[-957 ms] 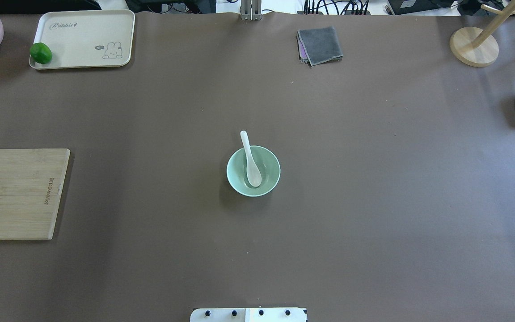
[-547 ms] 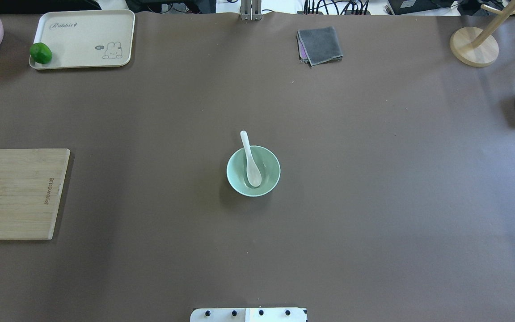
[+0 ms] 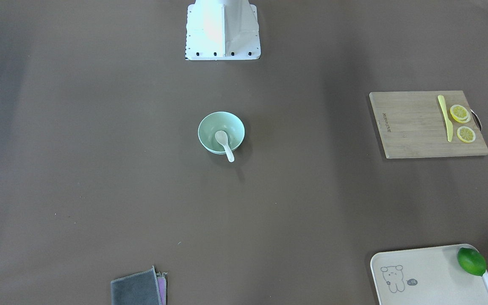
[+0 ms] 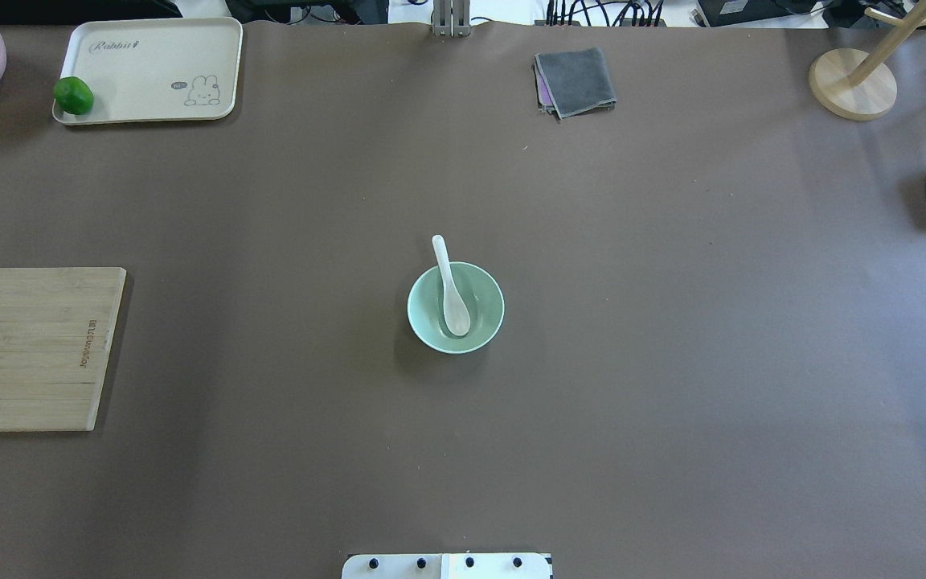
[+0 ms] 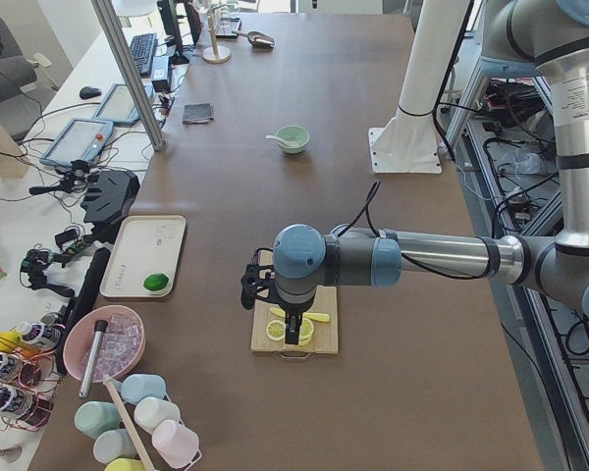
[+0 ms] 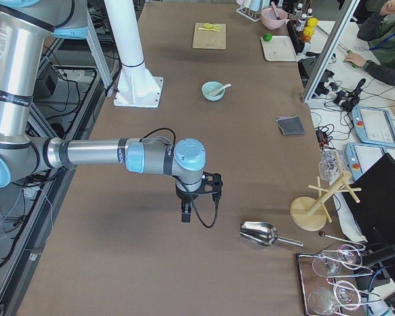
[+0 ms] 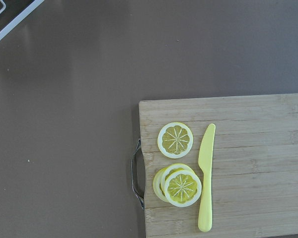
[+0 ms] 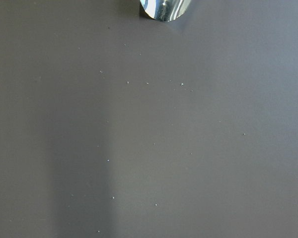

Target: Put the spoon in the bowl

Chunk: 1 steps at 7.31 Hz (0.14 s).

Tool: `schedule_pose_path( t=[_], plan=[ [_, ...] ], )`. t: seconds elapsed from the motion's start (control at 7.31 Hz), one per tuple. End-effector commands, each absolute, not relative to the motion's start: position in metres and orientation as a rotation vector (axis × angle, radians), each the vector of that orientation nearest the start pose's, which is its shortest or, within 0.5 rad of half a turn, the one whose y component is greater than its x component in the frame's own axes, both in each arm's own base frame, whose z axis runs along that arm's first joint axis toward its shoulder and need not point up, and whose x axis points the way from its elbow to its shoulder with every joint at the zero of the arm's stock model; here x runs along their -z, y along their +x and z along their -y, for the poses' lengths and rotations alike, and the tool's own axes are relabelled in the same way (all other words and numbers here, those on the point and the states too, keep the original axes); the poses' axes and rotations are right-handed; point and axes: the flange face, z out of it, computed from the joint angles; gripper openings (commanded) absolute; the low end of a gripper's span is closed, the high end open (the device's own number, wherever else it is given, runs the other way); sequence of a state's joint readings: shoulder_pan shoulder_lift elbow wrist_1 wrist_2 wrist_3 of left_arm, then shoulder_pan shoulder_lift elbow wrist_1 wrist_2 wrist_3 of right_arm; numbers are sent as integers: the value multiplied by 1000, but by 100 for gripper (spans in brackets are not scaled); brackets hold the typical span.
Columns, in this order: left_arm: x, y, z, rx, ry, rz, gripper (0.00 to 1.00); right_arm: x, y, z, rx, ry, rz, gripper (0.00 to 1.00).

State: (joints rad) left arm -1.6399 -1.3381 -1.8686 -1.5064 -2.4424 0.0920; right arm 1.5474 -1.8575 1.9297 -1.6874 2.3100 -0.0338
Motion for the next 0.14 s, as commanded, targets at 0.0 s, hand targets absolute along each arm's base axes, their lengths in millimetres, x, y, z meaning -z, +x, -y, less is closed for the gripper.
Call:
schedule_pose_path(
  t=[0.0],
  plan=[
    [-617, -84, 383, -21, 69, -870, 98, -619, 55, 370, 46, -40, 739, 100]
  ],
)
